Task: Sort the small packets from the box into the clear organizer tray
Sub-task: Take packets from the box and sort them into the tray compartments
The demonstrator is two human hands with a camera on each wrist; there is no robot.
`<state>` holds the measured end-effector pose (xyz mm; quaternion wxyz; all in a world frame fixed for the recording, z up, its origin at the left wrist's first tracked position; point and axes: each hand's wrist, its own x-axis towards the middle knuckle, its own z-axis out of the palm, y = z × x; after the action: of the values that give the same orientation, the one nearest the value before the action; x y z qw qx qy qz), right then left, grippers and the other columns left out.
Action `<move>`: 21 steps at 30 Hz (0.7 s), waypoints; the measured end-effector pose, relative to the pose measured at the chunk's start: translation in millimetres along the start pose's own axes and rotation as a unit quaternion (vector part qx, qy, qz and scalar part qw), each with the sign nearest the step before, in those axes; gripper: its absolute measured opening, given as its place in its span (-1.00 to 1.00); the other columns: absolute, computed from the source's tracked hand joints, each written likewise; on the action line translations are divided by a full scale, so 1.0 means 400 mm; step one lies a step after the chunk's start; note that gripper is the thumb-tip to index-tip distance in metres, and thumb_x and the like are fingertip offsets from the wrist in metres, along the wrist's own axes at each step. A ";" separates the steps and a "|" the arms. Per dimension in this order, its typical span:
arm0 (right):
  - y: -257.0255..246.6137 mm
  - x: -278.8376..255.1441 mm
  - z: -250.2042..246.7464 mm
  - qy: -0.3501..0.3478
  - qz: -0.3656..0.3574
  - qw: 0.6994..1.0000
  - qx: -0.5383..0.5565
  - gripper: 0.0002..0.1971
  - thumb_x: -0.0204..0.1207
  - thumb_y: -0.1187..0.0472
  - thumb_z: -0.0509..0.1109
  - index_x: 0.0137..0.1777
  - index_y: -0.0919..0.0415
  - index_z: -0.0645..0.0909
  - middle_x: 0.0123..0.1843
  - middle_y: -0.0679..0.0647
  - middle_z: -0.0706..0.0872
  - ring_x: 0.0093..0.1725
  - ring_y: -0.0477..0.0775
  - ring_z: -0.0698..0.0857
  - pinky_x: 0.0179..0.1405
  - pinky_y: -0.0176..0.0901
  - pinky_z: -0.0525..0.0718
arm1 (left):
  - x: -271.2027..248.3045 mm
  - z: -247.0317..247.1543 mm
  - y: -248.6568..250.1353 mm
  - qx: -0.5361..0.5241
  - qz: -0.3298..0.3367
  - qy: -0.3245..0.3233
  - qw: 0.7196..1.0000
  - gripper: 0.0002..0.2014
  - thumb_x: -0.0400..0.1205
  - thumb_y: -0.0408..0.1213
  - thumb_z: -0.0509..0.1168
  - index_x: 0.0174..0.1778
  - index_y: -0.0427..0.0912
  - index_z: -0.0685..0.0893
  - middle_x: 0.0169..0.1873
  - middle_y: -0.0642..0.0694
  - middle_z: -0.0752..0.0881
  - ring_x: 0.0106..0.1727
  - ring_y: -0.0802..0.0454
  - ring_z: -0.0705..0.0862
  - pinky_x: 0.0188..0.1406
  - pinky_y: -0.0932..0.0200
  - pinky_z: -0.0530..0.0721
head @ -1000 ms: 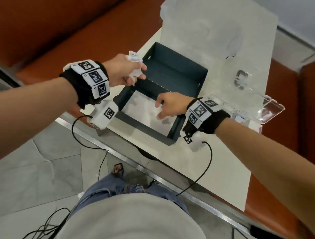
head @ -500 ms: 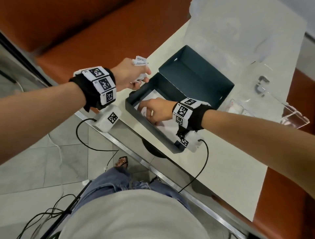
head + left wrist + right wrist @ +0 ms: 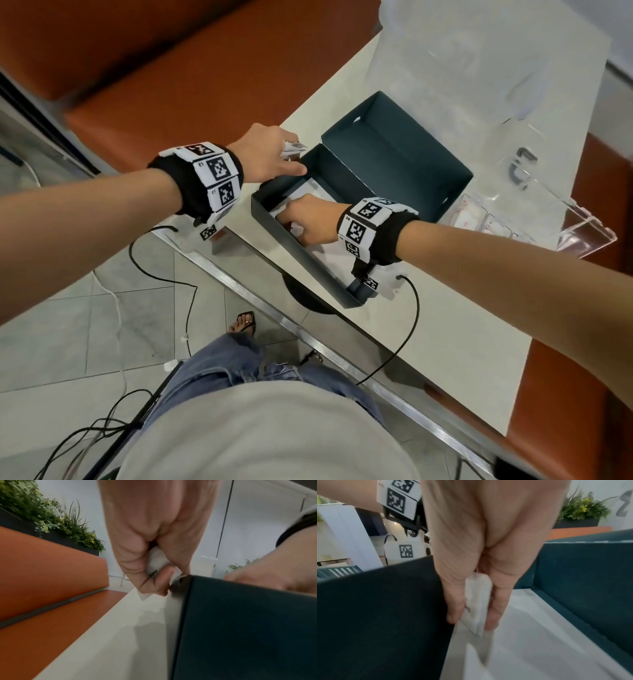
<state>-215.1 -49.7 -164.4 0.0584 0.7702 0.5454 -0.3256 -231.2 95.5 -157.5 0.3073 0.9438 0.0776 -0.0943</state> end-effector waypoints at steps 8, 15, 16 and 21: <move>0.045 -0.040 -0.015 -0.059 0.072 0.995 0.031 -0.69 0.37 0.49 0.43 0.10 0.23 0.70 -0.01 0.10 0.72 0.00 0.09 0.66 0.03 -0.11 0.68 | 0.001 0.005 -0.005 0.022 0.016 0.033 0.999 -0.84 0.70 -0.22 0.27 -0.05 -0.25 0.58 -0.19 -0.24 0.68 -0.36 -0.05 0.54 -0.51 0.22 0.38; 0.098 -0.097 -0.056 -0.055 0.130 0.990 0.015 -0.49 0.47 0.54 0.20 0.32 0.07 0.61 0.08 0.03 0.49 0.06 0.12 0.57 0.01 -0.15 0.60 | -0.019 0.012 -0.028 -0.011 0.014 0.096 0.995 -0.85 0.74 -0.26 0.22 0.15 -0.25 0.57 -0.23 -0.18 0.63 -0.40 -0.01 0.51 -0.48 0.25 0.39; 0.103 -0.102 -0.055 -0.061 0.140 0.988 0.016 -0.49 0.47 0.54 0.22 0.32 0.07 0.61 0.09 0.02 0.50 0.10 0.13 0.59 0.05 -0.13 0.63 | -0.024 0.014 -0.031 -0.018 0.020 0.106 0.994 -0.86 0.74 -0.27 0.21 0.14 -0.24 0.56 -0.25 -0.15 0.62 -0.42 0.03 0.50 -0.49 0.26 0.38; 0.090 -0.099 -0.030 -0.103 0.163 0.981 0.016 -0.59 0.42 0.54 0.31 0.19 0.17 0.70 0.16 0.19 0.70 0.16 0.21 0.68 0.06 -0.08 0.69 | -0.040 0.016 -0.028 -0.042 0.051 0.173 0.983 -0.87 0.74 -0.30 0.20 0.08 -0.30 0.52 -0.21 -0.28 0.66 -0.31 -0.15 0.56 -0.37 0.09 0.52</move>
<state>-185.6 -90.4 -142.3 0.1543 0.8120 0.3981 -0.3979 -250.0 99.2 -165.6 0.3329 0.9348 0.0850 0.0901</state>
